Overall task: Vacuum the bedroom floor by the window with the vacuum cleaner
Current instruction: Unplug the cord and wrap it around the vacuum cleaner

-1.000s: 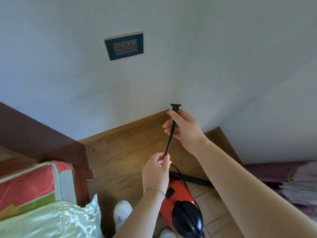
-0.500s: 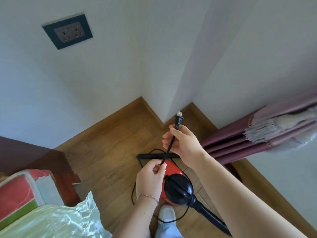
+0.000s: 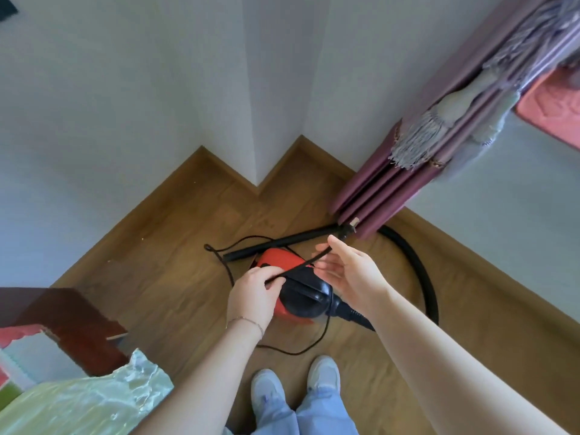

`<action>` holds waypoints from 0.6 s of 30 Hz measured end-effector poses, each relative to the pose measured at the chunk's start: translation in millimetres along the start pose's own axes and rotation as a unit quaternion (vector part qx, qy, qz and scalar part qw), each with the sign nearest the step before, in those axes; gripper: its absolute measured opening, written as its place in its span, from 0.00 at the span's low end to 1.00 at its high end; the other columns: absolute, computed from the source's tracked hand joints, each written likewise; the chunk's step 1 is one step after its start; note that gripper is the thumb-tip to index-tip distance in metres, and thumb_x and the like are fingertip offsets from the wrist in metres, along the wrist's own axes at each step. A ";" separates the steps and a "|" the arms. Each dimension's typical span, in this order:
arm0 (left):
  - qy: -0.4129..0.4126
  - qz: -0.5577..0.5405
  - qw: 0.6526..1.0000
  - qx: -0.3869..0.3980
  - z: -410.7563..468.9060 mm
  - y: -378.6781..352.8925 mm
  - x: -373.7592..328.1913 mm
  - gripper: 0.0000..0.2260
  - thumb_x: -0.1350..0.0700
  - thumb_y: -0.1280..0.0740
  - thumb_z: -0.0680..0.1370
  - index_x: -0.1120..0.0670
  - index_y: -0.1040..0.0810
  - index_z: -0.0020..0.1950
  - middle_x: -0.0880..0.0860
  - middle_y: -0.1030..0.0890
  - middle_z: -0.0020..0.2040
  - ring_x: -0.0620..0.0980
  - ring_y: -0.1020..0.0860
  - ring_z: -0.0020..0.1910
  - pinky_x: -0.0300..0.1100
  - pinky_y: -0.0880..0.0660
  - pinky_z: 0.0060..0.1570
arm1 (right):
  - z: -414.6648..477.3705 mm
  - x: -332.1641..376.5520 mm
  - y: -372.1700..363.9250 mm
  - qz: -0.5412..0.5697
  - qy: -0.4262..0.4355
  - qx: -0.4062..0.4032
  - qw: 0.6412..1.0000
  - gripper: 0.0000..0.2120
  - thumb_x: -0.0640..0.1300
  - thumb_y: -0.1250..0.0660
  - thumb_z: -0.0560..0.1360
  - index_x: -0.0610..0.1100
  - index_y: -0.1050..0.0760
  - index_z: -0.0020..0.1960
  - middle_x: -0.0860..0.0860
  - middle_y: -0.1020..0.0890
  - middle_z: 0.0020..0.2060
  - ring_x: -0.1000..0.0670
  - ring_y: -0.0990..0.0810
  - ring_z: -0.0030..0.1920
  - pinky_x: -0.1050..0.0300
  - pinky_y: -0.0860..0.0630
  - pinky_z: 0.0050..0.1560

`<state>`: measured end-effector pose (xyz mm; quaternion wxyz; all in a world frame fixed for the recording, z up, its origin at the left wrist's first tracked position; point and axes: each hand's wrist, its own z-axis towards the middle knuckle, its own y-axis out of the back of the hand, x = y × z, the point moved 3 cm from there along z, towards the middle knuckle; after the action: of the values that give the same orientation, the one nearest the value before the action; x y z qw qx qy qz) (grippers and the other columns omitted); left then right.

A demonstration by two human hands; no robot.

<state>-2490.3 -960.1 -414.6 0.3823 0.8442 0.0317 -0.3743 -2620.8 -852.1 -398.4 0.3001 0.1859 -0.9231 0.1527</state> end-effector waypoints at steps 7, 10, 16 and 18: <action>-0.041 0.089 0.995 0.023 14.0 -16.1 -17.8 0.09 0.54 0.36 0.77 0.48 0.19 0.55 0.48 0.20 0.55 0.49 0.22 0.48 0.39 0.25 0.45 | 4.0 -7.3 30.0 0.076 -0.003 -0.035 0.997 0.12 0.42 0.37 0.79 0.35 0.20 0.49 0.43 0.23 0.35 0.49 0.19 0.37 0.61 0.18 0.40; -0.045 0.097 0.994 0.031 21.4 -25.2 -25.6 0.10 0.55 0.37 0.78 0.47 0.21 0.58 0.47 0.21 0.58 0.48 0.22 0.52 0.36 0.26 0.46 | 10.6 -7.2 37.2 0.093 -0.002 -0.047 0.995 0.12 0.41 0.38 0.79 0.34 0.19 0.48 0.41 0.22 0.39 0.49 0.19 0.38 0.61 0.18 0.41; -0.062 0.111 0.992 0.027 45.7 -35.7 -25.1 0.12 0.59 0.39 0.78 0.47 0.20 0.55 0.47 0.22 0.57 0.49 0.24 0.56 0.41 0.24 0.52 | 24.9 -20.9 33.1 0.162 -0.016 -0.038 0.986 0.10 0.37 0.39 0.78 0.34 0.20 0.48 0.42 0.17 0.41 0.51 0.16 0.39 0.61 0.18 0.43; -0.072 0.119 0.990 0.039 55.1 -40.6 -14.8 0.11 0.59 0.39 0.78 0.47 0.19 0.54 0.47 0.23 0.55 0.49 0.24 0.55 0.40 0.24 0.50 | 32.9 -32.8 30.7 0.185 -0.022 -0.045 0.982 0.10 0.37 0.40 0.78 0.34 0.21 0.48 0.42 0.15 0.40 0.50 0.15 0.40 0.62 0.18 0.42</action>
<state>-2548.1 -964.9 -453.6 0.3923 0.8269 -0.1109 -0.3874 -2625.9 -829.7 -449.2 0.2542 0.0018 -0.9538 0.1599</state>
